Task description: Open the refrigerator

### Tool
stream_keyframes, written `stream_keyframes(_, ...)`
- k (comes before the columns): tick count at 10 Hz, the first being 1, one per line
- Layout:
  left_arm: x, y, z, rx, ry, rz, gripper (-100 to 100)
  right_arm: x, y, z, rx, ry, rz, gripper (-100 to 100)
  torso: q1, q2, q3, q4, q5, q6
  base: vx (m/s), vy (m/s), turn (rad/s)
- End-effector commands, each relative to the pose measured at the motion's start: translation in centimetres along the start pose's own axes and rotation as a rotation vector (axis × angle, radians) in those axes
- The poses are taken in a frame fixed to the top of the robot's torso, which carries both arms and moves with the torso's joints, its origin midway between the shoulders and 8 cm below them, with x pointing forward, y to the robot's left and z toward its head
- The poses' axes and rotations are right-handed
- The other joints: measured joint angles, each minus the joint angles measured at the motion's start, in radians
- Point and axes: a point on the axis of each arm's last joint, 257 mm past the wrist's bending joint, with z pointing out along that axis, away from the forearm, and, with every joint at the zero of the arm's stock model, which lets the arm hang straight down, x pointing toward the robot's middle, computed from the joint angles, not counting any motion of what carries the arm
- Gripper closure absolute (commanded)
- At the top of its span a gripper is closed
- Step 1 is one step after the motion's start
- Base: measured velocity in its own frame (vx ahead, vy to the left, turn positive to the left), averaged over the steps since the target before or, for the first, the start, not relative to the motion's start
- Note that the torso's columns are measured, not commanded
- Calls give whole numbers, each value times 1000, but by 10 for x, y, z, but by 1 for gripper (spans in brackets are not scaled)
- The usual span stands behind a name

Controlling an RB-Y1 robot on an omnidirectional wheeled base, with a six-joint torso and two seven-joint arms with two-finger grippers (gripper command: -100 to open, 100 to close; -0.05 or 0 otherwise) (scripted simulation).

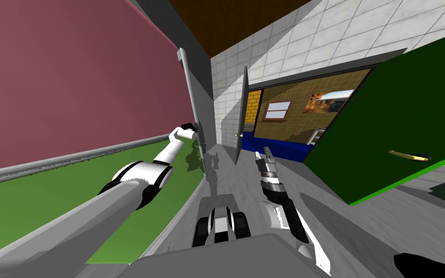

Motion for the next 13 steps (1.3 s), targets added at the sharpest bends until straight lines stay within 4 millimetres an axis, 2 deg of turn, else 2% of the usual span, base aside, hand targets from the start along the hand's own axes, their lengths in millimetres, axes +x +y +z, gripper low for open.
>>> stream_keyframes(1,24,16,0,-25,35,-1,100,0,0,0,0,0,0,0,2,3,2,1,1,0,-218,25,-40)
stream_keyframes(5,84,52,-6,-83,125,-2,100,0,0,0,0,0,0,0,3,7,4,2,1,0,-270,47,-121)
stream_keyframes(6,75,47,-4,-74,110,-2,100,0,0,0,0,0,0,0,0,7,5,3,0,0,-146,13,-36)
stream_keyframes(7,73,41,-4,-72,107,-29,-100,0,0,0,0,0,0,0,0,-4,-2,0,0,-1,71,77,26)
stream_keyframes(8,72,40,-4,-71,105,-33,-100,0,0,0,1,0,-1,0,5,-15,-9,-4,1,-1,160,72,4)
stream_keyframes(13,60,24,-3,-62,88,-103,-100,0,0,0,1,0,-1,0,-1,6,4,2,0,0,210,93,15)
